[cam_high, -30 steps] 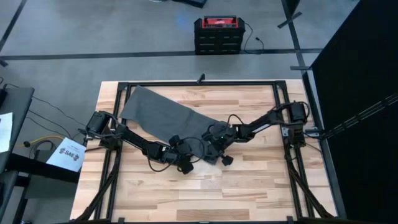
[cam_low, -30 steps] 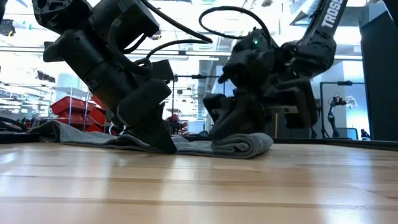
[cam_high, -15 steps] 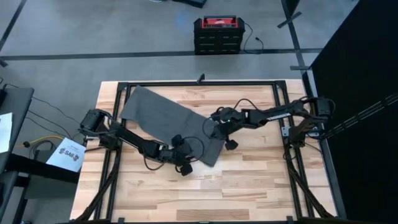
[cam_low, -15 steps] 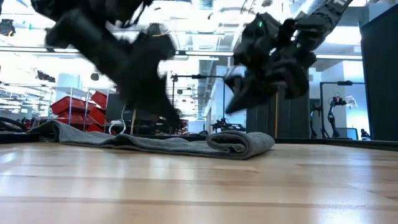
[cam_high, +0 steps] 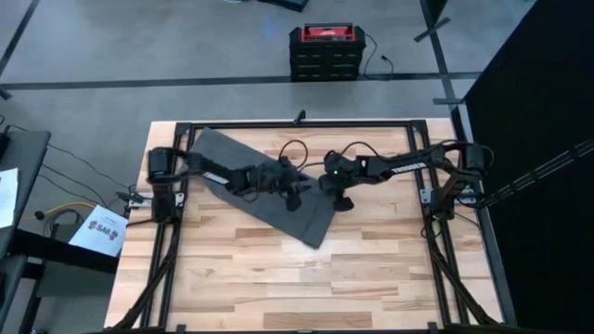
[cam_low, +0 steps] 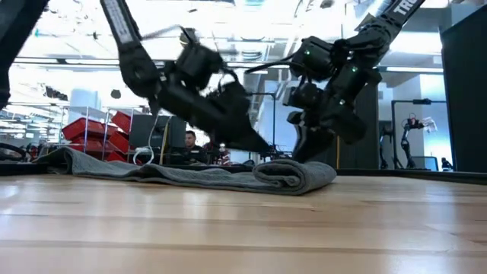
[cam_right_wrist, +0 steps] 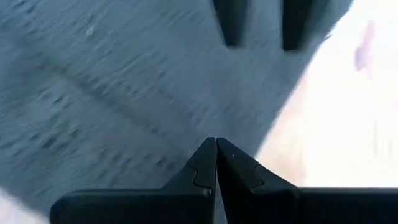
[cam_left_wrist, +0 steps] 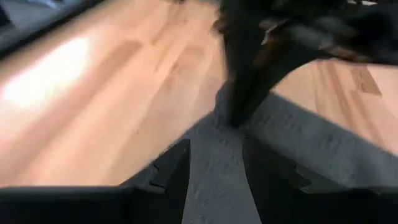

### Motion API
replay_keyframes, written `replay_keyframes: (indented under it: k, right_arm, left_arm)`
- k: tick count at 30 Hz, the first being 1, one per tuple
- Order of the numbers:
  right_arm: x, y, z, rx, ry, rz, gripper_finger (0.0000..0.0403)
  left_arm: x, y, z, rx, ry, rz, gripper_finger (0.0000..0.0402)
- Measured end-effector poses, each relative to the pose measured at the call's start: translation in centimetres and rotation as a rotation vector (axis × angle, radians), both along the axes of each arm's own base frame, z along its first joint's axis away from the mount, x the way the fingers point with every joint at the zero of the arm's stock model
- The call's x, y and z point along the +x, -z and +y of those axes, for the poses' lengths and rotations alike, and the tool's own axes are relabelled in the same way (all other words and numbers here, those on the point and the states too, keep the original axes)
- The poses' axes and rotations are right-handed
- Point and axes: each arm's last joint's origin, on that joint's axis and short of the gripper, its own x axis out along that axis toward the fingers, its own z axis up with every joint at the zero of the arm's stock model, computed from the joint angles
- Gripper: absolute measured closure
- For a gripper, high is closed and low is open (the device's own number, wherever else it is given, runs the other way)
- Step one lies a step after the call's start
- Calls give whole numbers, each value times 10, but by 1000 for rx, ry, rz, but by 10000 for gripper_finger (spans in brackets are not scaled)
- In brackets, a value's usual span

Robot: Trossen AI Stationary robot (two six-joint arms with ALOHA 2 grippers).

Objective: Roll towel
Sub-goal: Roll the gray towel

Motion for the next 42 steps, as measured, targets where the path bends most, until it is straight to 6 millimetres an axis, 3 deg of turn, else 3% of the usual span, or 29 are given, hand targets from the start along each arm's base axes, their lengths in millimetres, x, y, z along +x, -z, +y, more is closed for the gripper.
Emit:
replay_keyframes:
  k: [6, 14, 18, 24, 31, 35, 42]
  right_arm:
    - [-6, 4, -1, 37, 41, 61, 403]
    - [-7, 4, -3, 52, 111, 69, 403]
    - [-7, 4, -1, 48, 134, 67, 403]
    - [-11, -15, -13, -19, 262, -1, 403]
    - [-14, 13, -15, 57, 298, 109, 403]
    - [-14, 15, -15, 9, 324, 124, 403]
    - [-5, -5, -11, -35, 323, 70, 403]
  left_arm:
    - [16, 16, -15, -4, 67, 26, 268]
    - [12, 45, -12, -8, -23, 155, 268]
    - [11, 47, -14, -6, -25, 177, 268]
    - [11, 46, -14, -6, -24, 176, 268]
    - [11, 47, -14, -6, -24, 177, 268]
    - [11, 48, -14, -8, -25, 179, 268]
    - [10, 48, -14, -9, -25, 179, 268]
